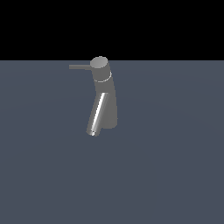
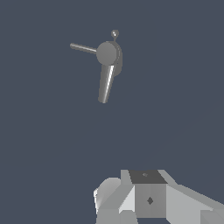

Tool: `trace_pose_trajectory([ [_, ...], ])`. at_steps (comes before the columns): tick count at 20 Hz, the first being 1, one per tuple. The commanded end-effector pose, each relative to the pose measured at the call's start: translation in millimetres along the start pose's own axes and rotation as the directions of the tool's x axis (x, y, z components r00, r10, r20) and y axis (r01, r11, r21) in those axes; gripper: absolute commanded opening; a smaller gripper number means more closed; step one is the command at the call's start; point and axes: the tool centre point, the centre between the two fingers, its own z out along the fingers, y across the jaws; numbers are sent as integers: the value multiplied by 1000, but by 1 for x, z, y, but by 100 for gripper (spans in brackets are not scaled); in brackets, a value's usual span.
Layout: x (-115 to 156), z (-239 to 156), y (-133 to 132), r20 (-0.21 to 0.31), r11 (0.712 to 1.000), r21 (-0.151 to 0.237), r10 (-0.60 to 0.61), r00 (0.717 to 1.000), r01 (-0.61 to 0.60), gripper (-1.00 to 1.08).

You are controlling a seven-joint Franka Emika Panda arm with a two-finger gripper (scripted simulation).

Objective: Turn on the faucet by rotating a designated handle.

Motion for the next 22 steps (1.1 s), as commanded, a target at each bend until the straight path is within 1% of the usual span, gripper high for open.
trace_pose_trajectory([
  [1,0,0,0,0,1000,0,0,1000,0,-100],
  [13,4,11,1,29,999,8,-42,999,42,-100],
  [18,5,9,-2,17,1000,10,-25,1000,25,-100],
  [22,8,3,-9,-10,1000,17,11,1000,-11,-100],
])
